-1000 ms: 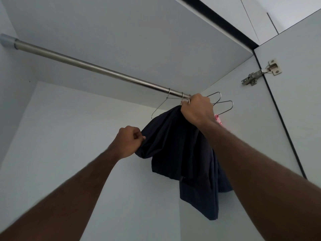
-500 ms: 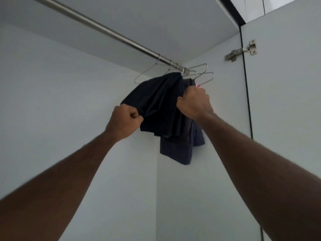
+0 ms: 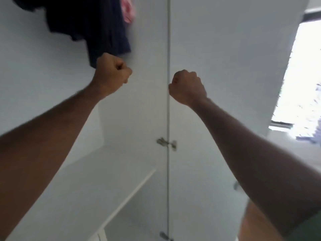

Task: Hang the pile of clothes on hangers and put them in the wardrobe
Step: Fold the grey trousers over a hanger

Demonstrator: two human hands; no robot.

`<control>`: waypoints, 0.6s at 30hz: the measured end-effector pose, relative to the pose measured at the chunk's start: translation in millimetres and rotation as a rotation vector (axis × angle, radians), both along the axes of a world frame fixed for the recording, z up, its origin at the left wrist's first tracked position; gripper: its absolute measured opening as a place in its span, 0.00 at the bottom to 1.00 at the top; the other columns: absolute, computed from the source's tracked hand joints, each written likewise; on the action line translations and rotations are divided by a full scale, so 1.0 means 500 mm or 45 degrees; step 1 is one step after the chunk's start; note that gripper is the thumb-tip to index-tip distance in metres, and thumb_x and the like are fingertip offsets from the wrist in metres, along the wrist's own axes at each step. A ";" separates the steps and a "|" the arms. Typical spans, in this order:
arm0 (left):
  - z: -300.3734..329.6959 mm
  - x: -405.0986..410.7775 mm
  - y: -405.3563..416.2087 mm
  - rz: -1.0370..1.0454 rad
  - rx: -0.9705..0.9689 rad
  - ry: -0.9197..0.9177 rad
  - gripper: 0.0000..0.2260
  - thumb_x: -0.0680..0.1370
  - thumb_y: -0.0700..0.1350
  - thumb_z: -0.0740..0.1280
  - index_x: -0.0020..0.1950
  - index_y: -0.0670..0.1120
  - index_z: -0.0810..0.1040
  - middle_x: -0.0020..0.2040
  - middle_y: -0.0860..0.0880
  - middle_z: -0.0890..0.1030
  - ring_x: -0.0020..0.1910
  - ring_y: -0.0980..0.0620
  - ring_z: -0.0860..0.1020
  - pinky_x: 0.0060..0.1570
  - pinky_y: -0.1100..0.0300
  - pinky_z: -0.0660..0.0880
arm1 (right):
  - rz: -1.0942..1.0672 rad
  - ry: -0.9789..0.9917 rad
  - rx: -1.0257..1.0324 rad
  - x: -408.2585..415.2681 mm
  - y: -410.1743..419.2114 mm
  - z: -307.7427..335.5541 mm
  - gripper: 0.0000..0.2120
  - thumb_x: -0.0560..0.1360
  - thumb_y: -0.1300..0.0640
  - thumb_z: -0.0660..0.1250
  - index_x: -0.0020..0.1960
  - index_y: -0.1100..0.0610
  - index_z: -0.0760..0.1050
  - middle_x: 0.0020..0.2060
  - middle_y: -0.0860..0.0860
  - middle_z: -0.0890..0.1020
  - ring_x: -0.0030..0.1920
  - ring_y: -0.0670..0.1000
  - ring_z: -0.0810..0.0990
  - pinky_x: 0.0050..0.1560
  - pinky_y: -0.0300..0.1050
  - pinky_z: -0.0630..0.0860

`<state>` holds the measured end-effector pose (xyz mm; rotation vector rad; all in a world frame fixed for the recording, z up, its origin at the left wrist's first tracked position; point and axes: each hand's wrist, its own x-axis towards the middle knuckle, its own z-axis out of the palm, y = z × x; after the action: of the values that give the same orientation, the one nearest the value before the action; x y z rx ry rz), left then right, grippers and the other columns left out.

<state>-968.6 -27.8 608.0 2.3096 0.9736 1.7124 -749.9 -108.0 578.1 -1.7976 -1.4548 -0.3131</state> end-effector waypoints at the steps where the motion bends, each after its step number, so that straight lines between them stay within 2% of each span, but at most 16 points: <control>1: -0.040 0.049 -0.017 -0.055 -0.046 0.036 0.11 0.70 0.43 0.68 0.30 0.37 0.78 0.22 0.55 0.77 0.19 0.57 0.72 0.26 0.66 0.69 | -0.046 -0.002 -0.052 0.041 -0.037 -0.046 0.16 0.75 0.50 0.64 0.60 0.53 0.79 0.59 0.58 0.78 0.59 0.64 0.78 0.58 0.53 0.77; 5: -0.188 0.250 -0.114 -0.257 -0.220 0.120 0.11 0.69 0.45 0.69 0.27 0.45 0.77 0.22 0.55 0.78 0.20 0.57 0.72 0.31 0.64 0.70 | -0.216 0.006 -0.230 0.193 -0.199 -0.207 0.13 0.75 0.50 0.65 0.56 0.52 0.80 0.54 0.57 0.81 0.55 0.63 0.81 0.51 0.50 0.77; 8: -0.308 0.419 -0.233 -0.398 -0.313 0.197 0.11 0.70 0.45 0.69 0.28 0.43 0.78 0.22 0.55 0.77 0.21 0.58 0.72 0.32 0.65 0.71 | -0.363 0.063 -0.378 0.325 -0.361 -0.299 0.10 0.76 0.50 0.65 0.53 0.52 0.81 0.49 0.54 0.82 0.52 0.61 0.82 0.45 0.46 0.73; 10: -0.372 0.516 -0.321 -0.486 -0.340 0.279 0.12 0.70 0.46 0.69 0.29 0.41 0.79 0.23 0.52 0.78 0.23 0.56 0.73 0.33 0.63 0.71 | -0.461 0.075 -0.439 0.400 -0.464 -0.350 0.11 0.75 0.50 0.65 0.54 0.52 0.81 0.50 0.54 0.82 0.52 0.60 0.82 0.46 0.46 0.73; 13: -0.488 0.656 -0.481 -0.673 -0.365 0.457 0.13 0.69 0.47 0.67 0.30 0.39 0.80 0.26 0.41 0.79 0.25 0.52 0.72 0.33 0.59 0.72 | -0.615 0.111 -0.556 0.492 -0.656 -0.453 0.15 0.73 0.50 0.65 0.56 0.52 0.81 0.53 0.55 0.84 0.55 0.62 0.82 0.51 0.48 0.77; 15: -0.554 0.738 -0.588 -0.796 -0.408 0.546 0.13 0.68 0.49 0.66 0.30 0.40 0.79 0.27 0.41 0.79 0.26 0.53 0.72 0.32 0.59 0.70 | -0.719 0.184 -0.595 0.535 -0.785 -0.508 0.14 0.73 0.49 0.66 0.55 0.51 0.82 0.53 0.55 0.84 0.55 0.61 0.83 0.52 0.50 0.78; 18: -0.639 0.864 -0.775 -1.037 -0.470 0.682 0.13 0.68 0.48 0.68 0.26 0.44 0.72 0.24 0.45 0.74 0.26 0.54 0.68 0.30 0.58 0.67 | -0.917 0.359 -0.664 0.596 -0.980 -0.581 0.12 0.72 0.49 0.65 0.52 0.50 0.82 0.53 0.56 0.84 0.55 0.61 0.82 0.53 0.51 0.78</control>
<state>-536.8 -415.2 288.5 2.4172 0.2505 0.5709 -451.8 -598.2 287.6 -2.6365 -0.6787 -0.0176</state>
